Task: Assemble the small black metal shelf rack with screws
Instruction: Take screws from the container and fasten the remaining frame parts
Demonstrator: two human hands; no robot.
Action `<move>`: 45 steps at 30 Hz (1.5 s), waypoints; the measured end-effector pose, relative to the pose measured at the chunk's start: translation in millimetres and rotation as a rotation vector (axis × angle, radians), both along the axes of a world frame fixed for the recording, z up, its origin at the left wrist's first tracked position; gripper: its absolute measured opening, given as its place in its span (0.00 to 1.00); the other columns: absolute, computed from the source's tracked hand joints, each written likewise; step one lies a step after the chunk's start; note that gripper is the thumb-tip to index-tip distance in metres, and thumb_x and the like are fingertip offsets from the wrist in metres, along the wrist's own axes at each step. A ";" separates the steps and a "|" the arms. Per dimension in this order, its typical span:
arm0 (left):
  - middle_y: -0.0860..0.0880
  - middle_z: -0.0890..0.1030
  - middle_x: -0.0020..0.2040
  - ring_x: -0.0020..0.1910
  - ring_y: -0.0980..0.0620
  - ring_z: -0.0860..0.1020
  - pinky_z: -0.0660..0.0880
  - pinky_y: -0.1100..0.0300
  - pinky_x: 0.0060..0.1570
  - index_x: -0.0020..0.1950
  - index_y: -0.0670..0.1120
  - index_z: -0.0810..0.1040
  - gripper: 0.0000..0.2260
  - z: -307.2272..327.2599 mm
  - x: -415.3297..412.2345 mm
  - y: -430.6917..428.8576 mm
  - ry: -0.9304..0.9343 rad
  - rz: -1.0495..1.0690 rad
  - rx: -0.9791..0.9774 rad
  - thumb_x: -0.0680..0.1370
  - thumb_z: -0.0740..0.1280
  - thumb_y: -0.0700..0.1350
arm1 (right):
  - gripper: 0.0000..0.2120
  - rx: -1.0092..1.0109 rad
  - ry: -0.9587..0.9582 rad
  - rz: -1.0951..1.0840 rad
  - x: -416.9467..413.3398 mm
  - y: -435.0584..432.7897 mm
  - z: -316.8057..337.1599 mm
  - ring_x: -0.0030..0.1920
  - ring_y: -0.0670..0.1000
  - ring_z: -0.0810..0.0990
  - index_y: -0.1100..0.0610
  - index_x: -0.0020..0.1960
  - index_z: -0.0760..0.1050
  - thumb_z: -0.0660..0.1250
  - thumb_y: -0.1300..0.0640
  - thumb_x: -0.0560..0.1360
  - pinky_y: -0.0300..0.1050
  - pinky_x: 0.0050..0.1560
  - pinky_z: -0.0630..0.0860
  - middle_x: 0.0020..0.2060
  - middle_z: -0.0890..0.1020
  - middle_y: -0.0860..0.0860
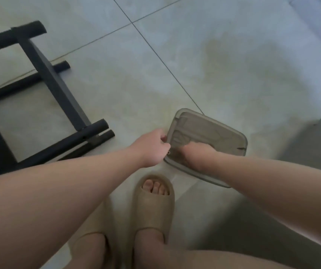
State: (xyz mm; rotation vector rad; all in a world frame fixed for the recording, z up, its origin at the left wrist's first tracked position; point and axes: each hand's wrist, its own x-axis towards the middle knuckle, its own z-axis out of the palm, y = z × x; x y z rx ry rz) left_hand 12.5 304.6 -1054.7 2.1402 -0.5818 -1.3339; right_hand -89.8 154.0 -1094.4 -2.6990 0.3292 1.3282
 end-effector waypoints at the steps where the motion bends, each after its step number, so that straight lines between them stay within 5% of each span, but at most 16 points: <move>1: 0.39 0.82 0.48 0.52 0.39 0.80 0.72 0.52 0.45 0.52 0.40 0.76 0.08 -1.9 0.2 -0.9 0.004 0.007 -0.010 0.81 0.63 0.44 | 0.14 -0.014 -0.005 0.008 -1.3 -1.7 -5.8 0.57 0.60 0.81 0.54 0.65 0.74 0.59 0.57 0.82 0.49 0.48 0.75 0.58 0.81 0.57; 5: 0.37 0.83 0.46 0.48 0.39 0.81 0.76 0.51 0.48 0.48 0.36 0.76 0.10 -5.8 -1.8 -2.2 0.008 0.004 -0.020 0.80 0.63 0.43 | 0.15 -0.016 -0.021 -0.034 -6.5 -4.4 -23.5 0.57 0.63 0.80 0.56 0.67 0.68 0.57 0.61 0.81 0.52 0.47 0.72 0.58 0.79 0.59; 10: 0.40 0.80 0.41 0.39 0.45 0.76 0.76 0.50 0.45 0.48 0.39 0.78 0.08 -5.2 -1.9 -1.6 0.047 -0.011 -0.026 0.81 0.63 0.43 | 0.13 0.004 -0.010 -0.165 -5.4 -9.8 -18.1 0.57 0.63 0.80 0.59 0.62 0.75 0.61 0.62 0.79 0.50 0.52 0.75 0.58 0.79 0.61; 14: 0.43 0.77 0.46 0.46 0.44 0.75 0.69 0.57 0.44 0.59 0.47 0.73 0.06 13.8 4.8 7.9 0.050 -0.124 0.068 0.82 0.62 0.43 | 0.08 0.009 -0.094 -0.334 -1.2 -17.9 11.6 0.52 0.61 0.82 0.58 0.52 0.78 0.63 0.66 0.76 0.48 0.48 0.77 0.53 0.82 0.60; 18: 0.44 0.80 0.53 0.54 0.43 0.80 0.77 0.54 0.53 0.61 0.41 0.78 0.12 54.7 22.6 35.9 -0.074 -0.200 0.175 0.82 0.63 0.46 | 0.04 0.043 -0.269 -0.404 8.9 -11.0 57.8 0.46 0.57 0.79 0.54 0.45 0.72 0.63 0.60 0.79 0.46 0.42 0.72 0.47 0.82 0.56; 22: 0.45 0.79 0.46 0.43 0.45 0.77 0.73 0.56 0.47 0.47 0.45 0.78 0.06 99.9 51.6 68.1 -0.177 -0.160 0.151 0.80 0.63 0.44 | 0.07 0.057 -0.407 -0.359 26.5 15.5 107.1 0.40 0.56 0.76 0.53 0.41 0.71 0.65 0.62 0.75 0.44 0.38 0.67 0.38 0.79 0.51; 27: 0.47 0.73 0.40 0.37 0.50 0.69 0.67 0.58 0.42 0.43 0.49 0.73 0.04 128.4 71.3 122.7 -0.248 0.048 0.071 0.77 0.64 0.42 | 0.10 0.203 -0.443 -0.318 53.2 69.2 135.8 0.44 0.53 0.78 0.51 0.57 0.79 0.64 0.63 0.80 0.42 0.42 0.70 0.41 0.81 0.50; 31: 0.47 0.81 0.46 0.47 0.45 0.80 0.75 0.57 0.47 0.44 0.48 0.78 0.06 114.7 84.9 157.7 -0.237 0.239 0.057 0.79 0.64 0.41 | 0.07 0.311 -0.504 -0.401 75.8 103.8 135.9 0.49 0.55 0.80 0.51 0.52 0.77 0.65 0.62 0.79 0.44 0.46 0.73 0.48 0.84 0.53; 37: 0.43 0.82 0.50 0.49 0.42 0.80 0.74 0.54 0.48 0.42 0.48 0.75 0.11 60.8 113.6 172.1 -0.253 0.505 0.053 0.82 0.62 0.50 | 0.07 0.490 -0.665 -0.547 113.2 148.2 114.2 0.35 0.47 0.74 0.51 0.41 0.75 0.71 0.60 0.75 0.35 0.32 0.67 0.35 0.78 0.46; 45: 0.49 0.85 0.42 0.42 0.49 0.82 0.76 0.54 0.49 0.48 0.46 0.82 0.21 14.4 117.7 168.6 -0.109 0.370 0.011 0.82 0.59 0.61 | 0.10 0.658 -0.740 -0.659 101.0 163.3 84.1 0.40 0.59 0.81 0.52 0.39 0.75 0.70 0.64 0.75 0.54 0.43 0.78 0.36 0.82 0.56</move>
